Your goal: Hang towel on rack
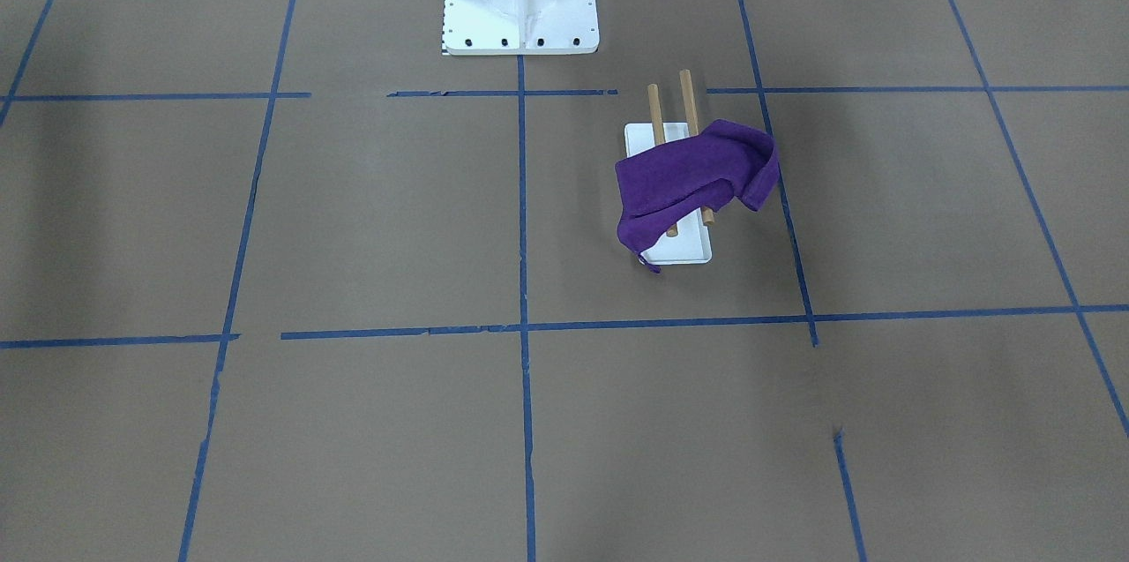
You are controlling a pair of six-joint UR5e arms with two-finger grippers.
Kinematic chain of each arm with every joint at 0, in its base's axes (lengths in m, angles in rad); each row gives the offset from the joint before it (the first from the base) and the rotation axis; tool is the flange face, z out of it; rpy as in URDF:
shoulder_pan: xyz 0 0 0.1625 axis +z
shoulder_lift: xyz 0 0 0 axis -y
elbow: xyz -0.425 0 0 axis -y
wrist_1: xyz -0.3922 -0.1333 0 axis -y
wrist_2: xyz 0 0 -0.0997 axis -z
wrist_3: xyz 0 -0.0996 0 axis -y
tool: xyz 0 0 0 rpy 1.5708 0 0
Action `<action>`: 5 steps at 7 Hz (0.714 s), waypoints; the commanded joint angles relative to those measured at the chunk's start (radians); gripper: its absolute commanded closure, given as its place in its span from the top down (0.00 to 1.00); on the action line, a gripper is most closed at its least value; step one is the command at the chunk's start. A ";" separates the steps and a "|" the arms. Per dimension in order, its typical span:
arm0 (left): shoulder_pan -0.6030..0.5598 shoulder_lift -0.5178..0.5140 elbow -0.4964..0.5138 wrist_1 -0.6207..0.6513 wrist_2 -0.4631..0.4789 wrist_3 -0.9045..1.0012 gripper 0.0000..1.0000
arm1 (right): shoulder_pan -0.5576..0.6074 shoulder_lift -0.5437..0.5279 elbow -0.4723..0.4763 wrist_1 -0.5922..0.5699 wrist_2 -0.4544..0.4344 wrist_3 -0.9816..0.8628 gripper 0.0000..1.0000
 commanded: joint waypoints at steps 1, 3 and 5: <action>0.000 0.010 -0.003 -0.002 -0.006 -0.002 1.00 | 0.008 -0.030 0.010 -0.023 0.001 -0.006 1.00; 0.000 0.010 -0.004 -0.002 -0.007 -0.002 1.00 | 0.007 -0.062 0.010 -0.020 0.004 -0.001 1.00; 0.000 0.012 -0.001 -0.002 -0.007 -0.007 1.00 | 0.004 -0.068 0.006 -0.017 0.006 -0.006 1.00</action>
